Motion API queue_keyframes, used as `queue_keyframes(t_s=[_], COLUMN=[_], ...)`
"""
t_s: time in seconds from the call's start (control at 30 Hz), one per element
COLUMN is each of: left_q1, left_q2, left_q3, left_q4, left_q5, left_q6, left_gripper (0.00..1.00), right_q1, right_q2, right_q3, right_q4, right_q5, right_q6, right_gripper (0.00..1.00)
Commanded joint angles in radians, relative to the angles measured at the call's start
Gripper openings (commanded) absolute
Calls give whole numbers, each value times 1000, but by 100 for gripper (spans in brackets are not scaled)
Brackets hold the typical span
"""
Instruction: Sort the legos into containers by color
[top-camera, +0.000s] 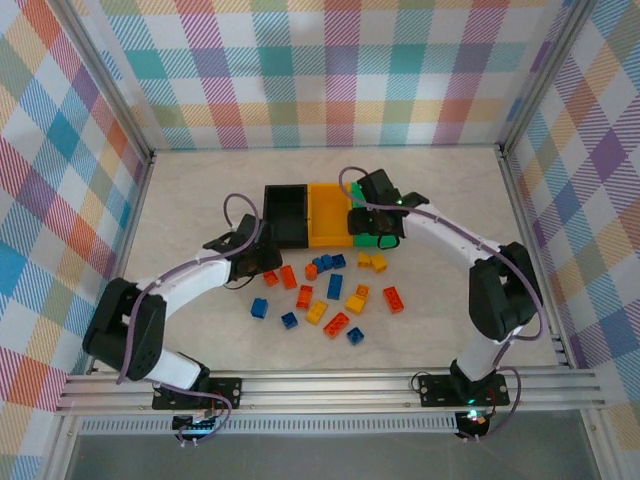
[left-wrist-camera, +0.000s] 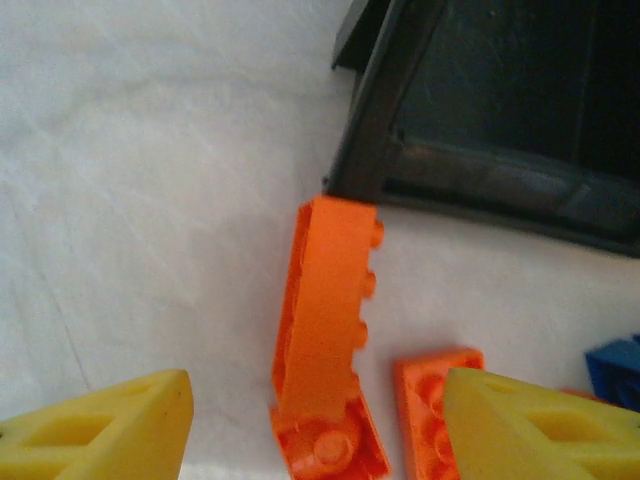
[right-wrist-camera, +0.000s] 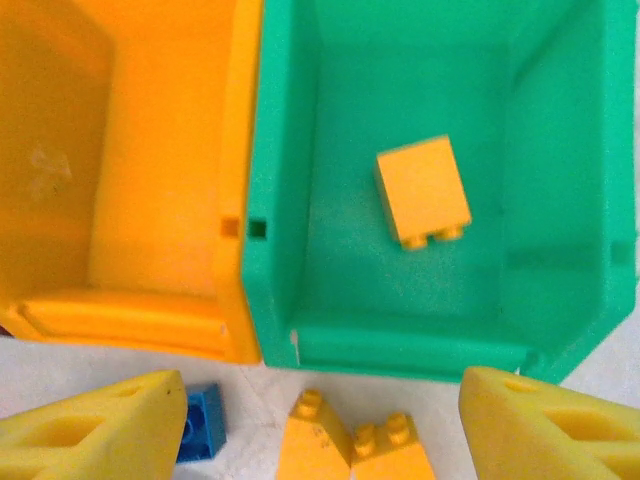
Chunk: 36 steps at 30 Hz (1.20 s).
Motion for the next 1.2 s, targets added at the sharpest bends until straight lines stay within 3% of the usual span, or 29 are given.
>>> queue_keyframes(t_s=[0.0, 0.3, 0.57, 0.83, 0.97, 1.07, 1.17], left_q1=[-12, -15, -16, -27, -42, -42, -42], left_q2=[59, 169, 163, 10, -134, -189, -143], left_q3=[41, 27, 3, -80, -96, -26, 90], left_q4=[30, 111, 128, 92, 19, -33, -56], left_q5=[-84, -88, -80, -56, -49, -43, -36], left_q6=[60, 75, 71, 20, -6, -8, 0], left_gripper=[62, 49, 30, 19, 18, 18, 18], right_q1=[-6, -7, -7, -7, -7, -6, -6], right_q2=[-42, -89, -106, -112, -121, -133, -146], right_q3=[-37, -67, -75, -89, -103, -123, -145], right_q4=[50, 68, 63, 74, 78, 87, 94], right_q5=[-17, -13, -2, -2, -12, -17, -19], right_q6=[28, 28, 29, 38, 45, 53, 62], right_gripper=[72, 72, 72, 72, 72, 72, 72])
